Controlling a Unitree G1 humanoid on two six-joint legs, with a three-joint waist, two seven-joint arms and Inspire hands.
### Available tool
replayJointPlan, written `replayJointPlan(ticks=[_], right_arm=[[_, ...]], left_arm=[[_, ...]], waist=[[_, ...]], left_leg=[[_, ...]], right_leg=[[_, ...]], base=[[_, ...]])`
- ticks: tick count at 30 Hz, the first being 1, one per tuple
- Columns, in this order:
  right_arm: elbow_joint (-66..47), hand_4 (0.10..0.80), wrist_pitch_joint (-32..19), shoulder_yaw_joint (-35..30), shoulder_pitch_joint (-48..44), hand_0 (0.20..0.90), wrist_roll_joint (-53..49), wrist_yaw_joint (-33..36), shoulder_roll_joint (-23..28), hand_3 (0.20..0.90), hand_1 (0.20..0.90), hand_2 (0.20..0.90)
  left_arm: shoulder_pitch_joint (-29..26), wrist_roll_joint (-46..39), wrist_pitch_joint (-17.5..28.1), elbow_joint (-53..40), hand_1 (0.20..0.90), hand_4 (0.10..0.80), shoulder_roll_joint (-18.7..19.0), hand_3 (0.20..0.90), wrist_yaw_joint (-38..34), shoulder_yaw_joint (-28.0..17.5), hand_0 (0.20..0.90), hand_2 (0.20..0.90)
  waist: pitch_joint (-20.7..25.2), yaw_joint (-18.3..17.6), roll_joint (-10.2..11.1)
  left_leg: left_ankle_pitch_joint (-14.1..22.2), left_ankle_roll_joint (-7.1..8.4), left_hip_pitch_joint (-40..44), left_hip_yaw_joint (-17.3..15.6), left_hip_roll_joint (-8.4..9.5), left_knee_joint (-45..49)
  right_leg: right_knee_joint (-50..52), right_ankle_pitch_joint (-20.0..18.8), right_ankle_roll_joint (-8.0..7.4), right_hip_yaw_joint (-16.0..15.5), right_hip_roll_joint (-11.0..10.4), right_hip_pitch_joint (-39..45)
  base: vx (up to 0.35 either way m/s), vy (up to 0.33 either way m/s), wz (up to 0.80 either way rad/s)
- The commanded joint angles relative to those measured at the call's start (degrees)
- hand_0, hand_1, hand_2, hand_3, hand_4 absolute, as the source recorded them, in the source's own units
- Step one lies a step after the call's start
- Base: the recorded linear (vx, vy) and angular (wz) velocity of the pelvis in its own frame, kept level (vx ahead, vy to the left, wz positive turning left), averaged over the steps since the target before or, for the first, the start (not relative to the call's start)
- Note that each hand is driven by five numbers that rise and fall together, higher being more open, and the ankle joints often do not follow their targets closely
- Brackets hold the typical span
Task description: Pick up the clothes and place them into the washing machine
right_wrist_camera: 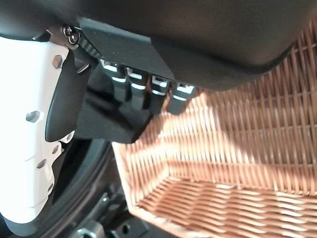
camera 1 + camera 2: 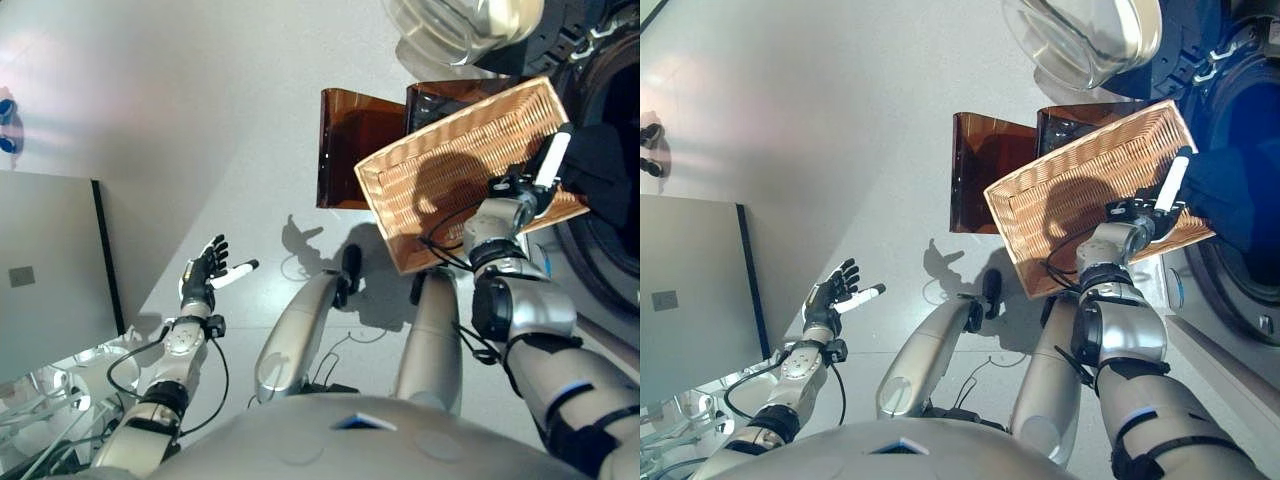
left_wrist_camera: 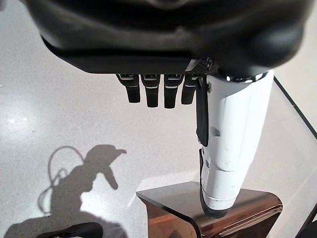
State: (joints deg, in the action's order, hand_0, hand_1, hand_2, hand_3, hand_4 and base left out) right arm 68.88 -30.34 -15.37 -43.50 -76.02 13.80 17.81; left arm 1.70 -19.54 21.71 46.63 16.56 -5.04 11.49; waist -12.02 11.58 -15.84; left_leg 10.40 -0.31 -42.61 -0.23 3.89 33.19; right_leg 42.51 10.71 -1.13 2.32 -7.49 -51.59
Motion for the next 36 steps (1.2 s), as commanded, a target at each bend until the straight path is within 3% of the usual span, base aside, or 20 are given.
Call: replayJointPlan(ticks=[1,8,16,23,26,27,28,29,35,36], right_arm=[[-1.2,0.8,-4.0,0.0,-0.7,0.9,-1.0,-0.9,0.4,0.9,0.9,0.9],[-0.7,0.8,-4.4,0.0,0.5,0.9,-3.6,-2.3,-3.0,0.9,0.9,0.9],[-3.0,0.8,-6.2,-1.9,-0.1,0.9,-3.5,-1.3,-0.1,0.9,0.9,0.9],[-5.4,0.8,-7.2,-3.2,-2.8,0.9,1.1,2.6,7.4,0.9,0.9,0.9],[-5.9,0.8,-7.3,-3.2,-3.9,0.9,3.2,4.1,9.8,0.9,0.9,0.9],[-6.1,0.8,-7.5,-2.7,-4.7,0.9,4.5,4.7,11.6,0.9,0.9,0.9],[-6.2,0.8,-7.4,-2.6,-4.6,0.9,5.3,5.1,12.5,0.9,0.9,0.9],[-6.2,0.8,-7.5,-2.4,-4.9,0.9,5.7,5.3,13.1,0.9,0.9,0.9],[-6.1,0.8,-7.4,-1.0,-6.1,0.9,6.9,4.8,15.5,0.9,0.9,0.9],[-5.8,0.765,-7.3,-0.9,-6.0,0.851,6.8,4.5,15.6,0.851,0.851,0.851]], left_arm=[[0.0,-0.7,3.2,0.1,0.9,0.8,5.6,0.9,-2.7,-2.7,0.9,0.9],[-0.3,-0.8,3.0,0.3,0.9,0.8,5.2,0.9,-2.9,-2.3,0.9,0.9],[0.4,-0.5,3.2,-0.6,0.9,0.8,5.9,0.9,-3.4,-3.8,0.9,0.9],[1.3,-1.3,3.7,-0.9,0.9,0.8,5.3,0.9,-2.6,-3.6,0.9,0.9],[1.4,-1.7,4.0,-1.3,0.9,0.8,5.0,0.9,-2.4,-3.2,0.9,0.9],[1.4,-1.7,4.1,-1.3,0.9,0.8,5.3,0.9,-2.4,-3.4,0.9,0.9],[1.5,-1.5,4.1,-1.2,0.9,0.8,5.3,0.9,-2.4,-3.3,0.9,0.9],[1.3,-1.6,4.1,-1.1,0.9,0.8,5.4,0.9,-2.5,-3.6,0.9,0.9],[1.6,-0.9,4.2,-0.1,0.9,0.8,5.5,0.9,-2.4,-3.5,0.9,0.9],[1.6,-0.8,4.1,0.3,0.9,0.8,5.5,0.9,-2.5,-3.7,0.9,0.9]], waist=[[4.1,0.8,-1.3],[4.7,0.7,-1.0],[5.5,0.9,-1.5],[5.6,1.5,-3.5],[5.1,1.4,-4.2],[5.5,1.6,-4.3],[5.2,1.5,-4.5],[5.7,1.6,-4.2],[6.4,1.9,-4.0],[6.7,1.9,-3.8]], left_leg=[[0.4,0.07,-4.6,-1.6,3.08,1.6],[0.3,-0.2,-3.9,-1.8,3.31,0.8],[-0.6,-0.05,-3.1,-2.2,4.14,-1.8],[-1.3,0.01,-3.2,-2.1,4.3,-3.1],[-3.5,0.0,-3.6,-2.4,4.11,-4.1],[-2.5,0.28,-3.1,-1.8,4.31,-4.4],[-4.0,0.23,-3.3,-1.9,4.09,-4.9],[-2.7,0.39,-2.7,-1.4,4.33,-4.9],[-2.9,0.65,-2.5,-1.2,4.23,-5.0],[-2.9,0.7,-2.4,-1.2,4.16,-5.2]], right_leg=[[-2.2,2.0,-0.61,0.2,1.2,2.4],[-1.7,2.0,-0.67,0.3,1.2,2.4],[-3.0,1.7,-0.88,0.9,0.6,2.7],[-4.0,1.6,-1.15,1.3,0.2,2.4],[-4.8,-0.4,-1.07,0.9,0.0,2.0],[-4.8,1.0,-1.32,1.2,0.0,2.7],[-5.3,-0.3,-1.1,0.8,0.0,2.4],[-5.2,1.2,-1.26,1.1,0.1,3.1],[-5.2,1.2,-1.14,0.6,0.2,3.6],[-5.3,1.2,-1.11,0.5,0.3,3.8]], base=[[0.0,0.0,0.0],[0.0,0.0,0.0],[0.006,0.013,0.01],[0.005,0.002,0.01],[-0.032,-0.003,0.02],[-0.091,-0.018,0.03],[0.118,-0.043,0.03],[0.0,0.0,0.0],[0.021,-0.016,0.02],[-0.078,-0.014,-0.02]])
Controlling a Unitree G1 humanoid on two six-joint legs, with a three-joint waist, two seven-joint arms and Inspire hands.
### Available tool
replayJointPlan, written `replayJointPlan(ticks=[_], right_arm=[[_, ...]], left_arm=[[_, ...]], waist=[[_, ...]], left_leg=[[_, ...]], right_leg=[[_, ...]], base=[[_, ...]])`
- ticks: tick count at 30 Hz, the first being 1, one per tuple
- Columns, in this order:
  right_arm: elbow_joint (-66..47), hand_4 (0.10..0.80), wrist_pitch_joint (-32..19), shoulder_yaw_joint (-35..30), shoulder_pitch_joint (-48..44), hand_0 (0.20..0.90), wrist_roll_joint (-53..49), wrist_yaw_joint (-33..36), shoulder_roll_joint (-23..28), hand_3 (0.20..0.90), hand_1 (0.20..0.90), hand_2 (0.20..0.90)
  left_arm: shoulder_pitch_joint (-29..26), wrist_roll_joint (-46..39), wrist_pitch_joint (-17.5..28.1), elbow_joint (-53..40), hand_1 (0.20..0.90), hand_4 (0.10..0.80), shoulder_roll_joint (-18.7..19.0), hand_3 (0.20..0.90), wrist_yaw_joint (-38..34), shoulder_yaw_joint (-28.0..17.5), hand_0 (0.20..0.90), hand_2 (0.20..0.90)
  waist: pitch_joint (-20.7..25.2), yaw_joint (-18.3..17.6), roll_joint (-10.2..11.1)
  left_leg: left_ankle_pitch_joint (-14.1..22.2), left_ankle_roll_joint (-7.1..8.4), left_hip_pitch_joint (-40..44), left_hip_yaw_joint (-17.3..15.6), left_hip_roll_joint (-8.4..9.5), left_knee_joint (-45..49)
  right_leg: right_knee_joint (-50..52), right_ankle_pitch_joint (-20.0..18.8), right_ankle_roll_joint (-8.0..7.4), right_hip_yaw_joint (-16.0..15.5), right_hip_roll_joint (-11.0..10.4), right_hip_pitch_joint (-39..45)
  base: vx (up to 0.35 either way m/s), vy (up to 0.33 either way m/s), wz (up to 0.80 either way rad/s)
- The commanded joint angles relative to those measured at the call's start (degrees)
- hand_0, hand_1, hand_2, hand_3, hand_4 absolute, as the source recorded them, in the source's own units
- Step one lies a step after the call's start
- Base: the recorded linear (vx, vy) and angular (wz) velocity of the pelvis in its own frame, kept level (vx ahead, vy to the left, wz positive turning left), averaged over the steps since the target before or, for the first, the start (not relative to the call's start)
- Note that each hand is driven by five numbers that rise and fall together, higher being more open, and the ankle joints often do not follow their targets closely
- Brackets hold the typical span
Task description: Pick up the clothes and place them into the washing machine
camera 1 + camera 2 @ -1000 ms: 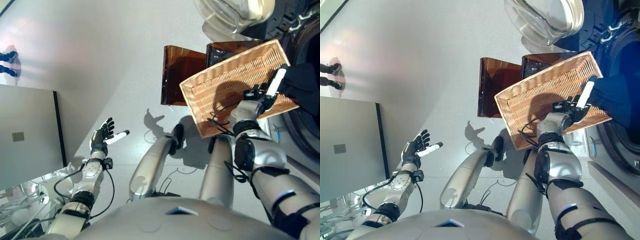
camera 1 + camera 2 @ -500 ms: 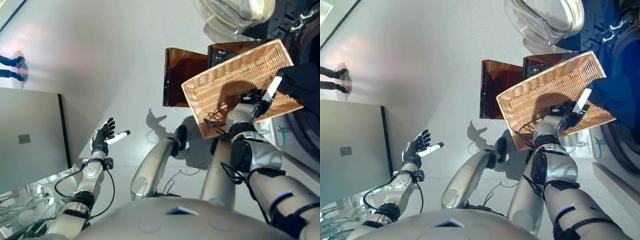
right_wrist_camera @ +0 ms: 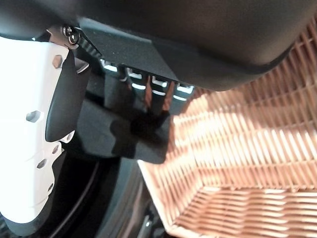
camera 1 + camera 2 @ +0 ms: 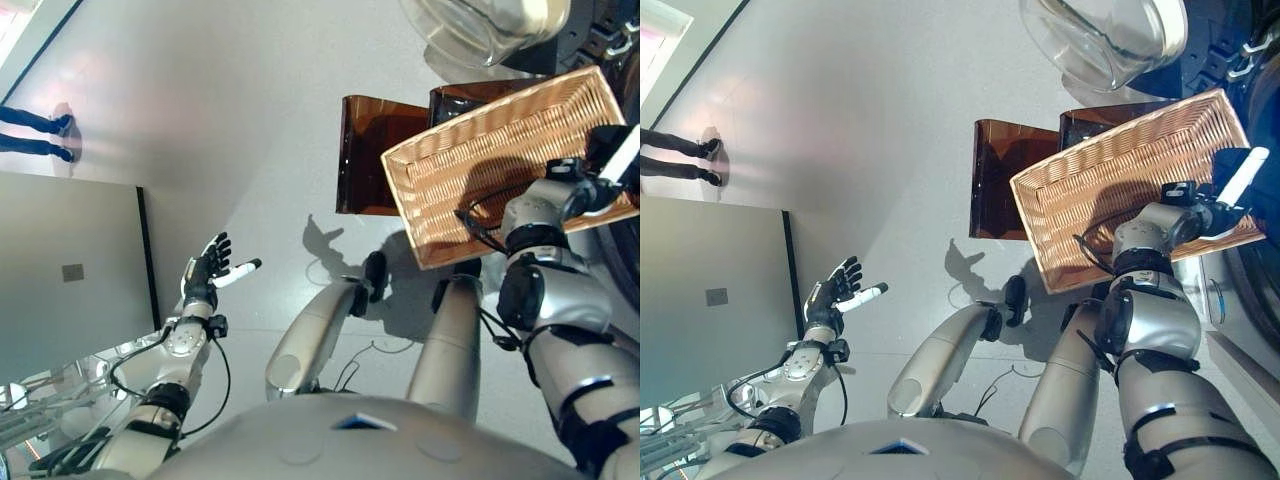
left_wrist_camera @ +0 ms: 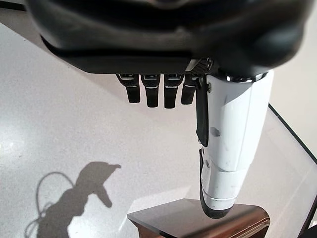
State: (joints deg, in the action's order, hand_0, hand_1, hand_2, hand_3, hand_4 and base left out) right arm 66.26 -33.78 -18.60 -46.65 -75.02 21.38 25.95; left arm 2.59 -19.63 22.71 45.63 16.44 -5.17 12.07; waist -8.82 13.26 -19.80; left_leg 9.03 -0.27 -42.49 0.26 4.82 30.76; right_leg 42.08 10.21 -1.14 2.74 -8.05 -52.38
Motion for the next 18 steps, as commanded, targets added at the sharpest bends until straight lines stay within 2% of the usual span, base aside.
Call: replayJointPlan(ticks=[1,2,3,4,9,10,11,16,18], right_arm=[[-3.2,0.557,-3.9,2.4,-2.7,0.56,5.8,-3.1,7.4,0.56,0.56,0.56],[-3.2,0.498,-3.8,2.4,-2.7,0.477,6.0,-3.1,7.3,0.477,0.477,0.477],[-3.2,0.467,-3.8,2.4,-2.7,0.433,6.0,-3.0,7.3,0.433,0.433,0.433],[-3.0,0.3,-3.7,2.6,-2.5,0.2,6.2,-3.2,7.2,0.2,0.2,0.2],[-3.3,0.3,-3.8,2.9,-1.8,0.2,7.2,-3.2,6.7,0.2,0.2,0.2],[-3.3,0.3,-3.6,3.1,-1.7,0.2,7.5,-3.3,6.6,0.2,0.2,0.2],[-3.6,0.3,-3.6,3.3,-1.6,0.2,7.9,-3.5,6.5,0.2,0.2,0.2],[-5.8,0.3,-3.6,4.1,-1.0,0.2,9.7,-3.6,6.5,0.2,0.2,0.2],[-6.6,0.3,-3.6,4.2,-1.1,0.2,11.0,-3.3,8.1,0.2,0.2,0.2]], left_arm=[[0.7,-0.7,3.1,1.2,0.9,0.8,5.8,0.9,-2.3,-4.2,0.9,0.9],[0.6,-0.8,3.1,1.1,0.9,0.8,5.8,0.9,-2.3,-4.3,0.9,0.9],[0.6,-0.8,3.1,1.1,0.9,0.8,5.8,0.9,-2.3,-4.3,0.9,0.9],[0.4,-1.0,3.0,1.3,0.9,0.8,5.8,0.9,-2.2,-4.4,0.9,0.9],[0.2,-0.8,3.1,1.7,0.9,0.8,6.1,0.9,-2.3,-5.0,0.9,0.9],[0.2,-0.7,3.0,1.7,0.9,0.8,6.1,0.9,-2.3,-5.2,0.9,0.9],[0.3,-0.7,3.0,1.8,0.9,0.8,6.1,0.9,-2.4,-5.3,0.9,0.9],[0.2,-0.2,3.1,1.8,0.9,0.8,6.4,0.9,-2.5,-6.0,0.9,0.9],[0.3,-0.4,3.2,1.6,0.9,0.8,6.6,0.9,-2.2,-6.4,0.9,0.9]], waist=[[3.2,0.2,0.0],[3.4,0.2,0.1],[3.4,0.2,0.1],[3.5,0.2,0.3],[3.5,-0.1,0.7],[4.0,-0.1,1.0],[3.6,-0.1,1.0],[3.5,-0.4,1.7],[3.6,-0.6,2.1]], left_leg=[[-2.9,0.54,-2.8,-2.0,2.93,-3.0],[-3.2,0.58,-2.7,-1.9,2.88,-3.3],[-3.2,0.59,-2.7,-1.9,2.88,-3.3],[-3.2,0.62,-2.6,-1.9,2.73,-3.5],[-3.2,0.7,-2.7,-1.8,2.47,-3.2],[-1.5,0.83,-2.1,-1.3,2.65,-3.0],[-3.2,0.74,-2.7,-1.7,2.4,-3.4],[-3.6,0.84,-2.3,-1.6,2.35,-4.0],[-3.8,0.92,-1.9,-1.5,2.32,-4.6]], right_leg=[[-5.1,0.3,-0.9,-0.4,0.8,4.2],[-5.4,0.0,-0.88,-0.5,0.9,4.3],[-5.4,0.0,-0.88,-0.5,0.9,4.3],[-5.6,0.0,-0.89,-0.6,1.0,4.6],[-5.5,0.0,-0.69,-1.0,1.2,4.6],[-5.2,1.6,-0.91,-0.7,1.2,5.1],[-5.5,-0.1,-0.69,-1.1,1.2,4.6],[-5.9,-0.4,-0.74,-1.1,1.4,4.9],[-6.3,-0.4,-0.79,-1.2,1.3,5.3]], base=[[-0.089,-0.013,-0.04],[-0.099,0.001,-0.02],[0.003,-0.014,-0.04],[-0.002,-0.028,-0.03],[0.02,-0.011,-0.01],[0.0,0.0,0.0],[0.0,0.0,0.0],[-0.022,-0.003,0.01],[0.0,0.0,0.0]])
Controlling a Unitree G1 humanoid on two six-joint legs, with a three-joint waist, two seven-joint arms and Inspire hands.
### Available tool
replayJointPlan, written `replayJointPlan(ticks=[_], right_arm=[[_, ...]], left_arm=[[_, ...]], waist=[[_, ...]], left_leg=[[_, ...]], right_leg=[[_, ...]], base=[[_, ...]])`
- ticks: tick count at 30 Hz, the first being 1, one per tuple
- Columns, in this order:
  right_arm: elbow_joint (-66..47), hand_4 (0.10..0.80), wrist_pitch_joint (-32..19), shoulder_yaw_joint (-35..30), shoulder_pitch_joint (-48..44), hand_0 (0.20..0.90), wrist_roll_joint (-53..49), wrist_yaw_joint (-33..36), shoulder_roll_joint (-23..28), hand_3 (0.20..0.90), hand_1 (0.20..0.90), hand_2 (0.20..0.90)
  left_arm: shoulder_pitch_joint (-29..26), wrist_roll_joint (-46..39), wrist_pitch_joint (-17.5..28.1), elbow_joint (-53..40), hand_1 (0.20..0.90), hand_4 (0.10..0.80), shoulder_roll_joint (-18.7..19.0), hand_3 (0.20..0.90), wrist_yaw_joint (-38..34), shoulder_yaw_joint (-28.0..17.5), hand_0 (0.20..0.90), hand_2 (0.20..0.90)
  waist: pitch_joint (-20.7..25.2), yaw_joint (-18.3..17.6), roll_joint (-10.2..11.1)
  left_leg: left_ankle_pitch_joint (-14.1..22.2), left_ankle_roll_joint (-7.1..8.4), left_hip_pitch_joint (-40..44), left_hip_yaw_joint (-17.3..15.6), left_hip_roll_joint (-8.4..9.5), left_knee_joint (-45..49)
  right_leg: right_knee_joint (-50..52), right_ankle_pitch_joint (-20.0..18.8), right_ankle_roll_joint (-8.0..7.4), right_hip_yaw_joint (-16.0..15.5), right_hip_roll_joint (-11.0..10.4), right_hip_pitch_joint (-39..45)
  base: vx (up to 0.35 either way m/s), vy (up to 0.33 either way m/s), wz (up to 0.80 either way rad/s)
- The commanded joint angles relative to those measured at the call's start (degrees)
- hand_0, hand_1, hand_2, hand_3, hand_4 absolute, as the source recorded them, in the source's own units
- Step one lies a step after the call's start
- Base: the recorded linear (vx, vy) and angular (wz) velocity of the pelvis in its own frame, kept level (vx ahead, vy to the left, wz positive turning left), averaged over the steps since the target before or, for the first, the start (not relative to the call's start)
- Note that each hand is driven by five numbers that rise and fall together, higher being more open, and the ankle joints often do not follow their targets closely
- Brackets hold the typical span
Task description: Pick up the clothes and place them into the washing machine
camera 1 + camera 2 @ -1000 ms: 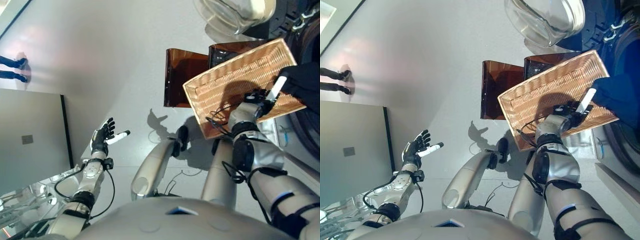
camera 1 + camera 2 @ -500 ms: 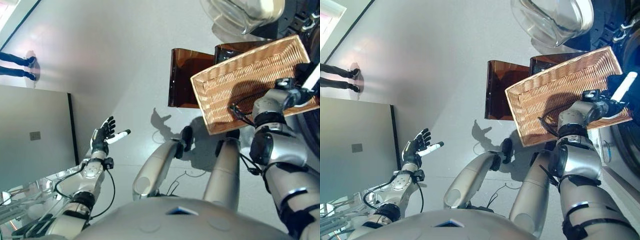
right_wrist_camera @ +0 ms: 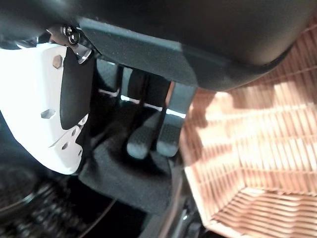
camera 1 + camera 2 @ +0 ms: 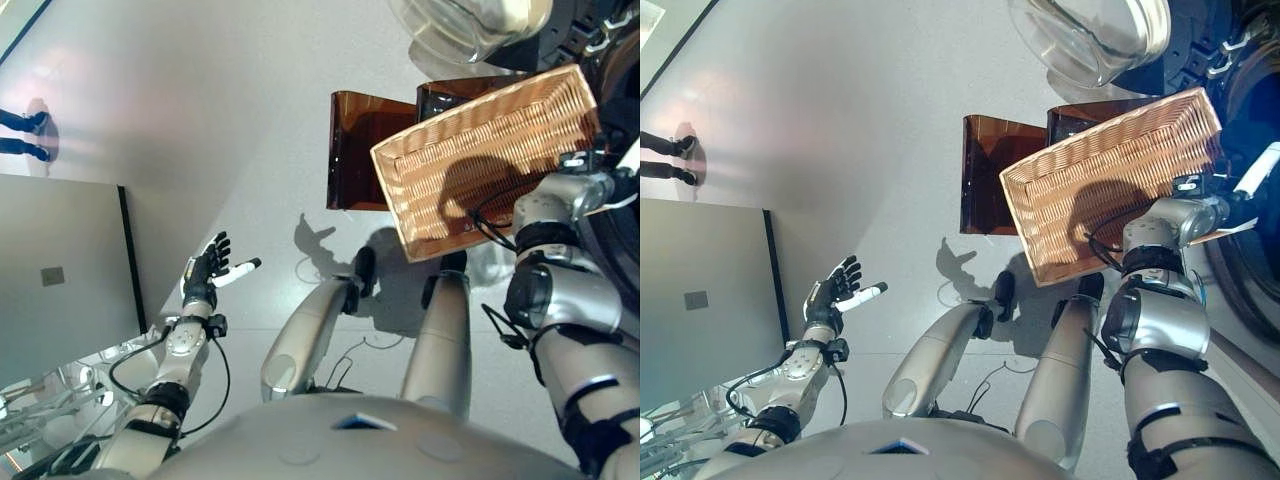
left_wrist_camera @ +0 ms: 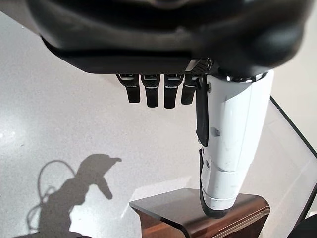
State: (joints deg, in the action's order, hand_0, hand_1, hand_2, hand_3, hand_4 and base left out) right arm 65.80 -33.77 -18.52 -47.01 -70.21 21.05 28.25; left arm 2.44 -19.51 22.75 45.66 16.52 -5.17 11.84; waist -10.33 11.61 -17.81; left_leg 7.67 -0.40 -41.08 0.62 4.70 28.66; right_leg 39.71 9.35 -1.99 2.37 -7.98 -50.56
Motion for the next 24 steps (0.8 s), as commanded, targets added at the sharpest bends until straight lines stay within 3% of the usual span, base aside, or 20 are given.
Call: replayJointPlan(ticks=[1,6,7,8,11,12,13,21,24], right_arm=[[-6.1,0.3,-3.6,4.2,-0.8,0.2,6.2,-2.9,5.8,0.2,0.2,0.2],[-8.8,0.3,-3.4,5.8,-3.0,0.2,9.6,-2.1,10.7,0.2,0.2,0.2],[-10.1,0.3,-3.7,6.6,-4.9,0.2,11.2,-1.3,14.3,0.2,0.2,0.2],[-10.1,0.3,-3.7,6.7,-4.9,0.2,11.2,-1.3,14.3,0.2,0.2,0.2],[-9.0,0.306,-2.6,10.3,-10.1,0.208,14.4,1.0,20.8,0.208,0.208,0.208],[-8.9,0.443,-2.6,10.4,-10.2,0.4,14.4,1.0,20.8,0.4,0.4,0.4],[-6.7,0.8,-1.4,12.4,-12.7,0.9,14.8,1.7,22.1,0.9,0.9,0.9],[-2.8,0.8,0.4,12.6,-11.6,0.9,12.0,-0.9,20.2,0.9,0.9,0.9],[0.9,0.8,2.5,12.6,-9.3,0.9,11.1,-2.9,17.1,0.9,0.9,0.9]], left_arm=[[0.5,-0.6,3.2,1.6,0.9,0.8,6.5,0.9,-2.2,-6.2,0.9,0.9],[0.8,-0.3,3.3,1.5,0.9,0.8,7.3,0.9,-2.1,-7.4,0.9,0.9],[0.9,0.0,3.2,1.2,0.9,0.8,7.9,0.9,-2.1,-7.7,0.9,0.9],[0.9,0.0,3.2,1.2,0.9,0.8,7.9,0.9,-2.1,-7.8,0.9,0.9],[1.2,0.1,3.1,0.7,0.9,0.8,8.8,0.9,-1.9,-7.8,0.9,0.9],[1.2,0.1,3.1,0.7,0.9,0.8,8.8,0.9,-1.9,-7.8,0.9,0.9],[0.9,0.0,3.2,0.9,0.9,0.8,8.9,0.9,-2.1,-7.5,0.9,0.9],[1.3,-0.8,3.2,1.6,0.9,0.8,7.5,0.9,-1.4,-6.2,0.9,0.9],[0.9,-1.4,3.0,2.5,0.9,0.8,7.0,0.9,-1.0,-5.9,0.9,0.9]], waist=[[5.0,1.0,0.1],[5.3,1.0,0.7],[5.4,1.1,1.1],[5.4,1.1,1.1],[5.1,1.1,1.4],[5.1,1.0,1.4],[4.8,1.0,1.5],[5.3,1.3,0.9],[5.4,1.4,1.5]], left_leg=[[-2.5,1.05,-3.3,-1.9,2.45,-2.6],[-2.9,1.17,-2.8,-1.5,2.34,-3.6],[-3.1,1.21,-2.5,-1.4,2.27,-4.1],[-3.1,1.21,-2.5,-1.4,2.27,-4.1],[-3.7,1.5,-1.8,-1.3,2.27,-5.2],[-3.7,1.5,-1.7,-1.3,2.27,-5.3],[-4.0,1.61,-1.1,-1.5,2.29,-5.8],[-5.0,1.56,0.0,-1.1,2.39,-7.6],[-5.0,1.52,1.0,-0.8,2.13,-7.9]], right_leg=[[-3.9,0.4,0.06,-0.9,1.3,3.6],[-4.6,0.1,0.0,-0.9,1.3,3.9],[-4.9,0.0,-0.07,-0.8,1.3,3.9],[-4.9,0.0,-0.07,-0.8,1.3,3.9],[-5.6,-0.5,-0.2,-0.7,1.2,4.3],[-5.6,-0.5,-0.2,-0.7,1.2,4.3],[-6.3,-0.7,-0.15,-0.7,1.1,4.7],[-8.0,-1.2,-0.17,-1.2,1.1,6.6],[-8.8,-1.4,-0.14,-1.4,1.2,7.8]], base=[[0.0,0.0,0.0],[0.001,-0.001,-0.01],[0.0,0.0,0.0],[0.0,0.0,0.0],[-0.004,0.002,-0.01],[0.0,0.0,0.0],[0.0,0.0,0.0],[-0.001,0.003,-0.03],[-0.003,-0.012,-0.03]])
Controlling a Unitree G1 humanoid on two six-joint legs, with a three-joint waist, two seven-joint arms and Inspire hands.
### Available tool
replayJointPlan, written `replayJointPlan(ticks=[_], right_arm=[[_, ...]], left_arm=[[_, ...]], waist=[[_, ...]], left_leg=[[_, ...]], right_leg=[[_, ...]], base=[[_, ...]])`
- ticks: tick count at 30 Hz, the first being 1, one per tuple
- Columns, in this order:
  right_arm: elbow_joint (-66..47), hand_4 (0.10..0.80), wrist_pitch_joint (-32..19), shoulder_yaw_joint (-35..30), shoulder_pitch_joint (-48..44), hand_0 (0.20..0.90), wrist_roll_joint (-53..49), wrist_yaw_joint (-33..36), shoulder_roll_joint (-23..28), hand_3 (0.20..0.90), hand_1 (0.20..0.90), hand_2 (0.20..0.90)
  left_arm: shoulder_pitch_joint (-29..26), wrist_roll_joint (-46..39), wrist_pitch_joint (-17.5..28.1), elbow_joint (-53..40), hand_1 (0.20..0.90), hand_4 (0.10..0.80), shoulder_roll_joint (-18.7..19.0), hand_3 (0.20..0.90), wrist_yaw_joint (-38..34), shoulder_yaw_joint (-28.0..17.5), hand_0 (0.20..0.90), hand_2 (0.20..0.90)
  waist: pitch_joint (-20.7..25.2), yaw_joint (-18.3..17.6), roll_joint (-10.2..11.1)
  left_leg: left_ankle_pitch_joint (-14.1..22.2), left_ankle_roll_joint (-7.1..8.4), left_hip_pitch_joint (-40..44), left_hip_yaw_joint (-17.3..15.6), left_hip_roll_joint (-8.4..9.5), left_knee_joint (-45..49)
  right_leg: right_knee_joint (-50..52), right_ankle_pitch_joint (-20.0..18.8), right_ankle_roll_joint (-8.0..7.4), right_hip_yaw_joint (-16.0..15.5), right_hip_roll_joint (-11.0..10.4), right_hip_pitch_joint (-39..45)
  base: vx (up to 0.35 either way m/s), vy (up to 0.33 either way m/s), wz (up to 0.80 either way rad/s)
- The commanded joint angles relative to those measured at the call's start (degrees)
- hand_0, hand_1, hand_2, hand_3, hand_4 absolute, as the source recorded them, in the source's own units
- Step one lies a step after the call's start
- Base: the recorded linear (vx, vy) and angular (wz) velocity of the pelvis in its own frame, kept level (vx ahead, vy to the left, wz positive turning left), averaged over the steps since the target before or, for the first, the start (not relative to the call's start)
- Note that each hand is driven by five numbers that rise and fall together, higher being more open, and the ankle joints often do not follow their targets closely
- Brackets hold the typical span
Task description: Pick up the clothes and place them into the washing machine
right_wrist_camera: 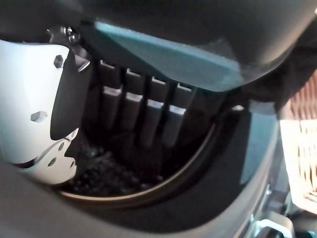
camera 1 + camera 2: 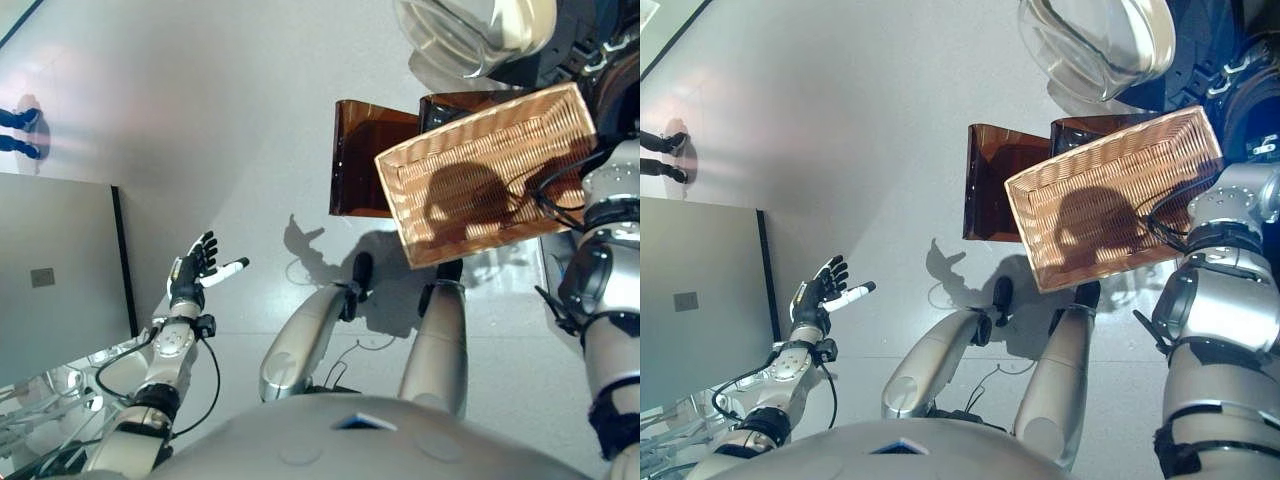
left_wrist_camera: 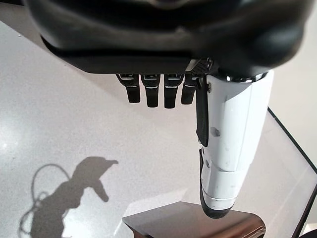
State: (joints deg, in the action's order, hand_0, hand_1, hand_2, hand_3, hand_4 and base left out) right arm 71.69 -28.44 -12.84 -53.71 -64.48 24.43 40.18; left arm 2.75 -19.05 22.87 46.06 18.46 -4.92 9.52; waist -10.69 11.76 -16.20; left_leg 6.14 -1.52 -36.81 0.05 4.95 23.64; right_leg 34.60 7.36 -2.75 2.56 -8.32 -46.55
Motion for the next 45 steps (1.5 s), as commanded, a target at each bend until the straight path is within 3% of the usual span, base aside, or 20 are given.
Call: replayJointPlan(ticks=[1,7,16,27,36,45], right_arm=[[-4.5,0.8,-2.2,7.1,-1.7,0.9,5.1,-7.2,3.8,0.9,0.9,0.9],[-2.8,0.8,-0.6,5.4,4.4,0.9,3.5,-9.8,-3.8,0.9,0.9,0.9],[-2.3,0.8,1.5,5.0,13.9,0.9,-1.3,-15.0,-17.9,0.9,0.9,0.9],[-1.8,0.8,5.7,10.4,21.5,0.9,0.4,-19.3,-27.8,0.9,0.9,0.9],[-5.4,0.8,6.1,13.0,28.9,0.9,1.8,-20.9,-31.9,0.9,0.9,0.9],[-7.8,0.8,8.2,15.3,46.6,0.9,21.5,-18.6,-30.4,0.9,0.9,0.9]], left_arm=[[0.3,-1.9,2.6,2.7,0.9,0.8,4.7,0.9,-1.1,-3.5,0.9,0.9],[0.1,-1.4,1.6,4.3,0.9,0.8,3.5,0.9,-0.4,-3.0,0.9,0.9],[0.3,-0.9,0.4,5.3,0.9,0.8,1.8,0.9,0.8,-1.7,0.9,0.9],[0.7,1.9,-0.8,8.1,0.9,0.8,1.7,0.9,1.8,-2.0,0.9,0.9],[0.5,2.8,-1.1,10.9,0.9,0.8,1.1,0.9,1.0,-4.1,0.9,0.9],[1.5,4.4,-1.3,18.6,0.9,0.8,-1.8,0.9,-0.1,-8.6,0.9,0.9]], waist=[[5.6,1.2,0.1],[4.5,0.6,2.2],[3.5,0.4,7.3],[2.6,0.5,10.8],[3.2,-0.6,13.3],[7.6,-5.6,16.7]], left_leg=[[-3.6,2.69,-3.0,-0.2,1.74,-2.9],[-3.8,2.73,0.0,0.5,1.39,-4.2],[-4.5,2.94,8.5,2.5,0.63,-9.5],[-5.3,2.72,15.2,3.8,0.38,-13.2],[-5.1,2.45,19.7,3.7,0.1,-15.4],[-4.7,2.47,28.3,2.0,-1.47,-19.3]], right_leg=[[-3.8,0.4,0.61,-1.6,1.5,4.0],[-6.4,-0.4,0.4,-2.4,1.7,7.7],[-14.6,-2.6,-0.47,-4.4,1.3,17.8],[-21.6,-5.0,-1.3,-5.9,0.8,26.2],[-24.0,-6.0,-1.96,-5.8,1.2,30.5],[-28.0,-6.9,-3.09,-4.4,2.1,37.9]], base=[[0.0,0.0,0.0],[0.007,-0.013,0.0],[0.066,-0.025,-0.04],[0.068,0.005,0.1],[0.055,0.004,0.02],[0.095,-0.012,-0.13]])
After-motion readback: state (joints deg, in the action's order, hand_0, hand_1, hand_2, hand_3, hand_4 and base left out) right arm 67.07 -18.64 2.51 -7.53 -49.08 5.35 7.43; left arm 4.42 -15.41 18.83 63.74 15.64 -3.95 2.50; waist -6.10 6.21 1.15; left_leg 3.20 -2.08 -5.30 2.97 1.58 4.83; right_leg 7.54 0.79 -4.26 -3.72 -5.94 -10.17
